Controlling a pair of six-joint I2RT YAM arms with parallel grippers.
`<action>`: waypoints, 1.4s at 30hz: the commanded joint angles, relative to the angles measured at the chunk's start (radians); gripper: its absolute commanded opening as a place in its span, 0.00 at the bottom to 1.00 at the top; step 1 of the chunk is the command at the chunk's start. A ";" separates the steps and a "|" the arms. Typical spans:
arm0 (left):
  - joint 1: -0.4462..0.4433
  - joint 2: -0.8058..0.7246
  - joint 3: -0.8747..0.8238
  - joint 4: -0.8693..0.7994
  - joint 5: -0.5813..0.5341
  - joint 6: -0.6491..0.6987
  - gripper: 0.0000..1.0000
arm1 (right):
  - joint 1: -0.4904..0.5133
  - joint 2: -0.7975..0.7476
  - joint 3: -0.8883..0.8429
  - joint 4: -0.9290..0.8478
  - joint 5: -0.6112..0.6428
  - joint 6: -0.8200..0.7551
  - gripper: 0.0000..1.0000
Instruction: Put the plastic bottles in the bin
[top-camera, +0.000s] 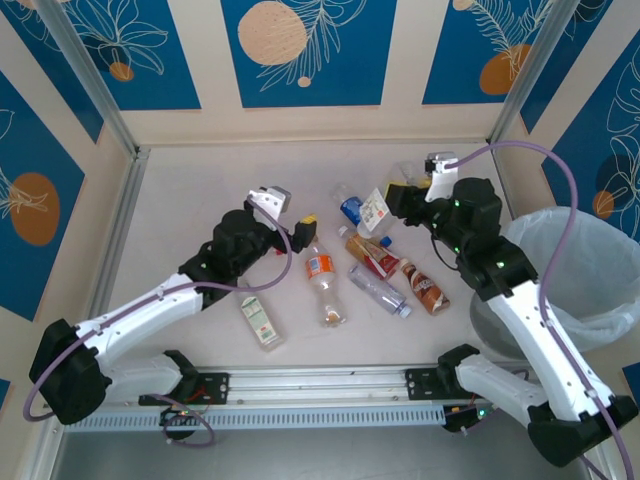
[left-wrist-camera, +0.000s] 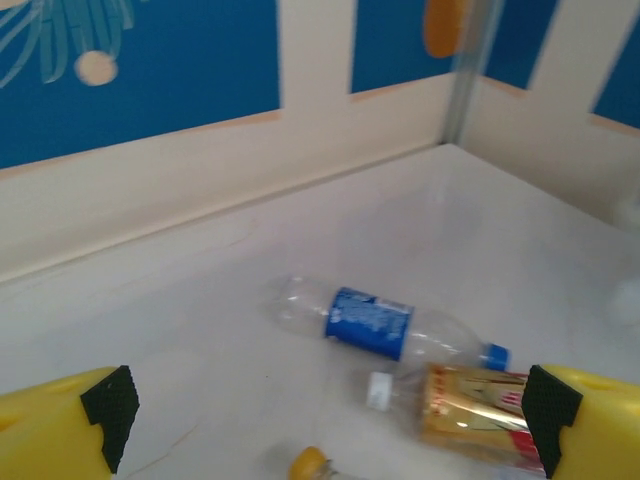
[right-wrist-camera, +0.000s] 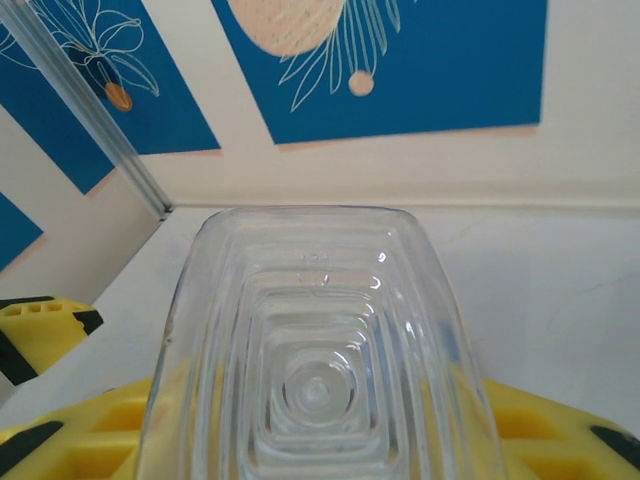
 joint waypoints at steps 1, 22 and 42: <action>0.013 -0.005 -0.021 0.037 -0.162 -0.062 0.99 | -0.004 -0.046 0.097 -0.146 0.113 -0.130 0.30; 0.030 0.123 0.013 0.021 -0.165 -0.117 0.99 | -0.005 -0.228 0.447 -0.372 0.997 -0.564 0.31; 0.114 0.102 -0.038 0.009 -0.190 -0.279 0.99 | -0.043 -0.347 0.049 -0.536 1.243 -0.095 0.29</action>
